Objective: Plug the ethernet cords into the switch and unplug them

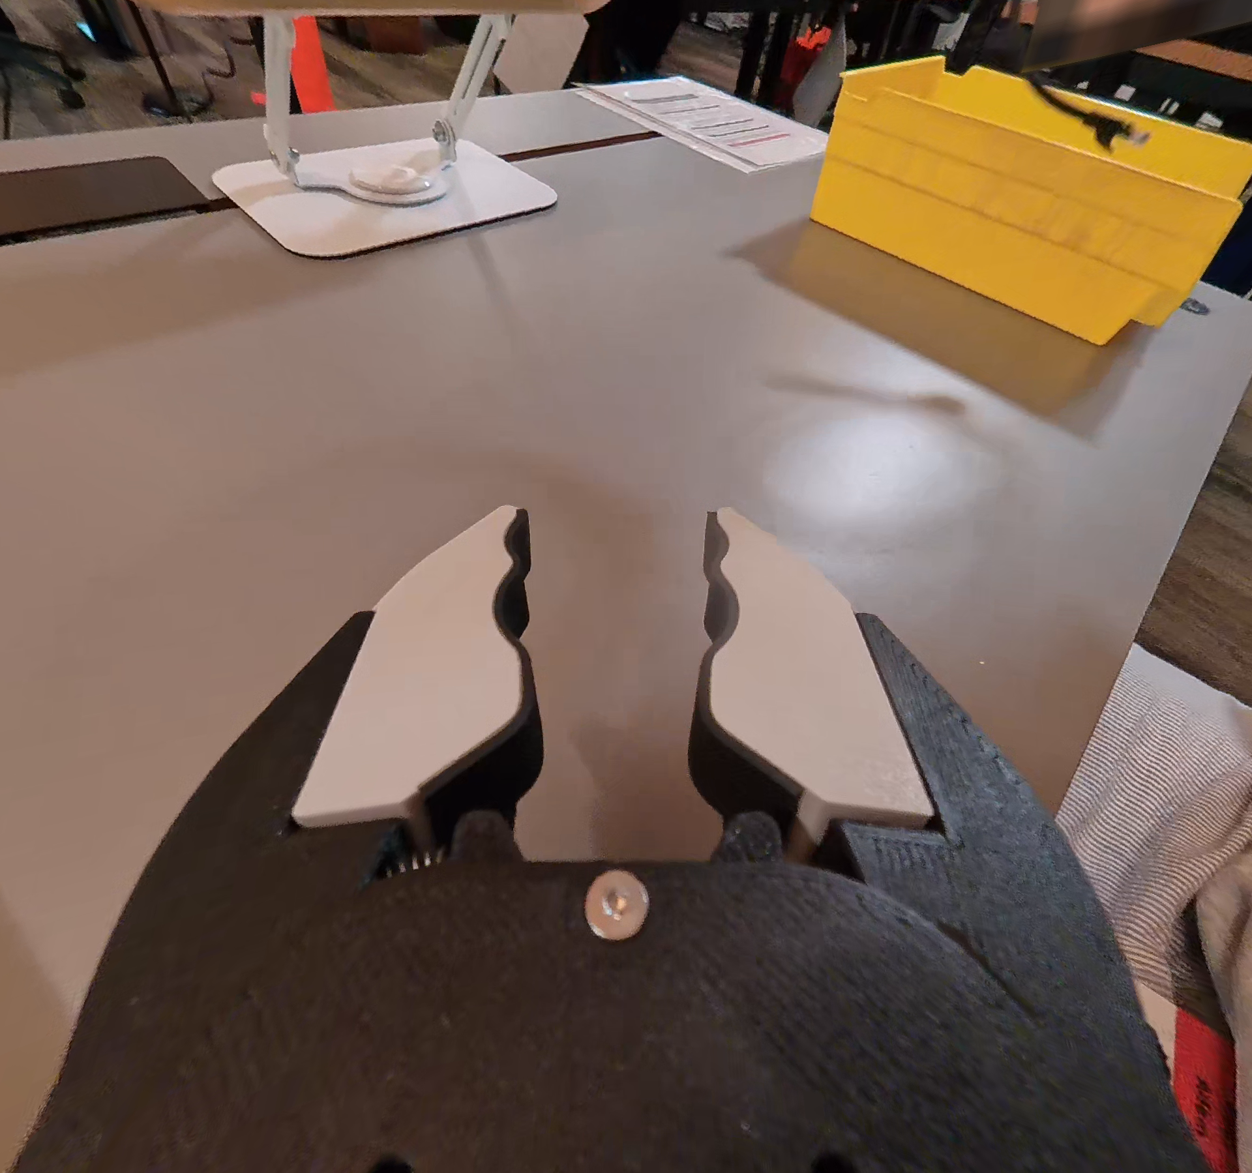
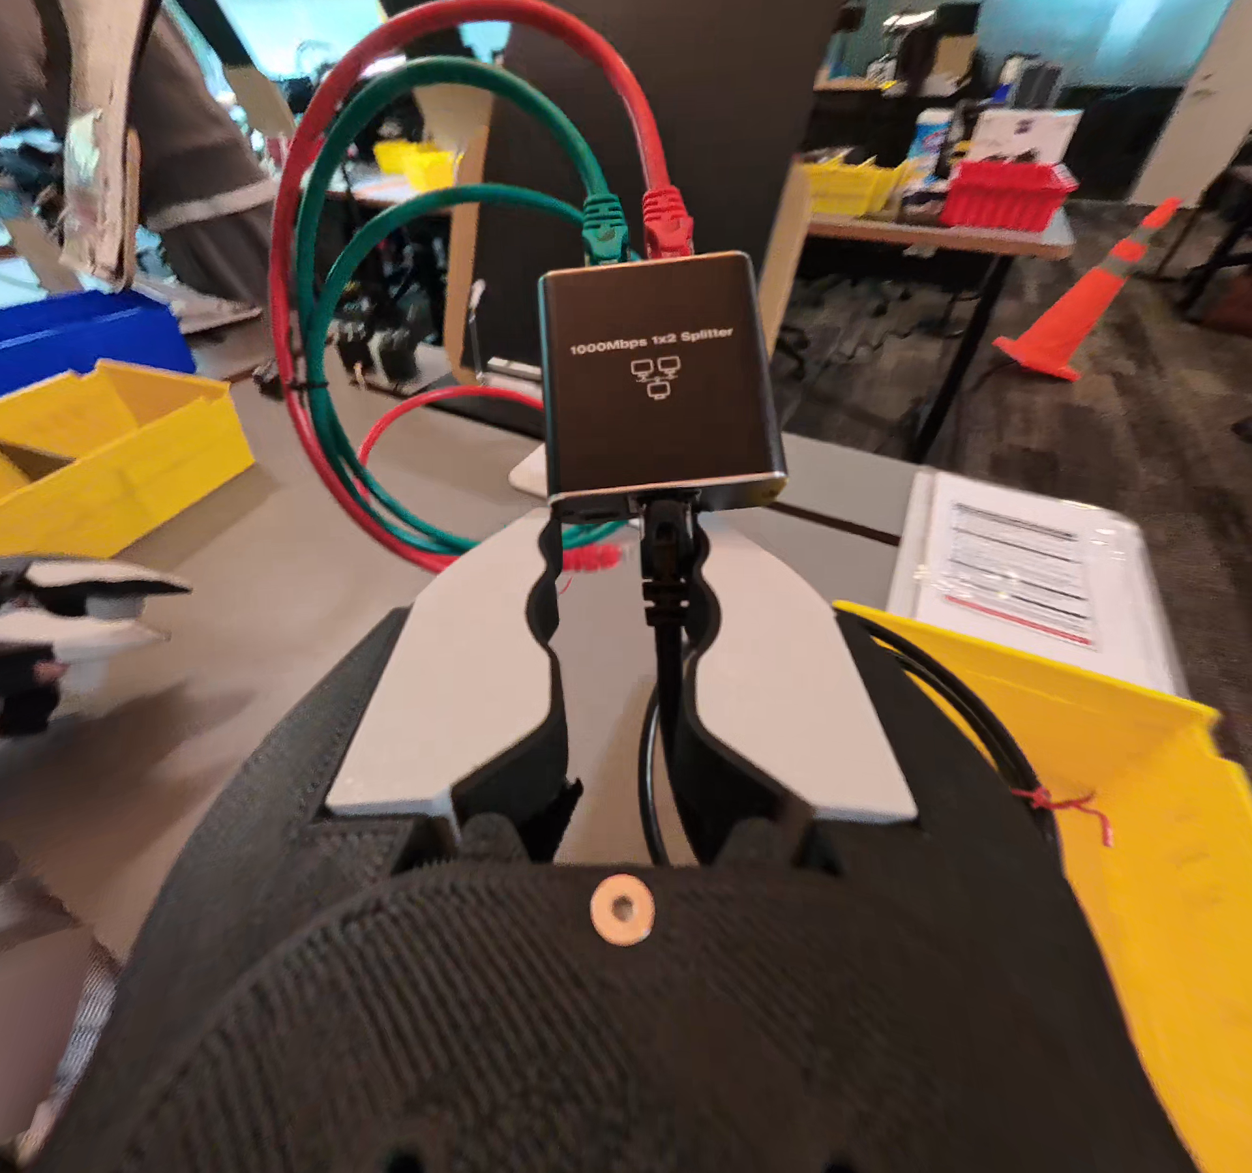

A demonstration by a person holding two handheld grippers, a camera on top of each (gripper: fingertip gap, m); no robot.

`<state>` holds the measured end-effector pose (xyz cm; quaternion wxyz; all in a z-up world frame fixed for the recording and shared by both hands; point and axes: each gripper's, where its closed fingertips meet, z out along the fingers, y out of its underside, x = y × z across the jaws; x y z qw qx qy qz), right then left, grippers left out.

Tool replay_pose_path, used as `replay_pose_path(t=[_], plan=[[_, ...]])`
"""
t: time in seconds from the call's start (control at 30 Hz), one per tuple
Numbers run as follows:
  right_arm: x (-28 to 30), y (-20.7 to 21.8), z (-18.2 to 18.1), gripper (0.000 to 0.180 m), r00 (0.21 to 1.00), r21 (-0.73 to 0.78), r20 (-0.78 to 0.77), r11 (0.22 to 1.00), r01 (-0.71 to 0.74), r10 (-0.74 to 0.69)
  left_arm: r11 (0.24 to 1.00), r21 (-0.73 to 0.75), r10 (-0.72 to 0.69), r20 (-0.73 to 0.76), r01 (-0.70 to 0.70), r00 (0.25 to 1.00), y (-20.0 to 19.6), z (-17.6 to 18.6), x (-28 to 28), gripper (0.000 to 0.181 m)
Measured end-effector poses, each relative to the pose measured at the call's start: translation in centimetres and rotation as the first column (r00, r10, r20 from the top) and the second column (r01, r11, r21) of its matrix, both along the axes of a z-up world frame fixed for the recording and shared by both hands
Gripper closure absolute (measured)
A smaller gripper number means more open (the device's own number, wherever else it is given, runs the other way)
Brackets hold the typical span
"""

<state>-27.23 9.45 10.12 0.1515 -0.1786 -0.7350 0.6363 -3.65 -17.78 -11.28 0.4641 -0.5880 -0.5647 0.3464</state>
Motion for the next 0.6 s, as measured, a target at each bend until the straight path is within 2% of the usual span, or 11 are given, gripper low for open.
replay_pose_path(t=[0.13, 0.3, 0.43, 0.6], plan=[[-2.7, 5.2, 2.1, 0.145, 0.993, -0.081, 0.011, 0.989, 0.122, -0.122, 1.000, 0.016, -0.006, 0.004, 0.006, 1.000, 0.2, -0.1, 0.0, 0.131], [-5.8, 11.5, 2.4, 0.145, 0.963, -0.140, 0.052, 0.953, 0.270, -0.266, 0.999, 0.024, -0.026, 0.024, 0.026, 0.999, 0.8, -0.6, -0.2, 0.131], [-7.7, 14.6, 0.8, 0.145, 0.943, -0.202, 0.134, 0.924, 0.326, -0.304, 0.999, 0.013, -0.037, 0.030, 0.037, 0.999, 1.2, -0.7, -0.2, 0.131], [-9.6, 15.6, -3.1, 0.145, 0.923, -0.254, 0.256, 0.902, 0.350, -0.286, 0.999, 0.007, -0.042, 0.033, 0.042, 0.999, 1.3, -0.7, -0.2, 0.131]])
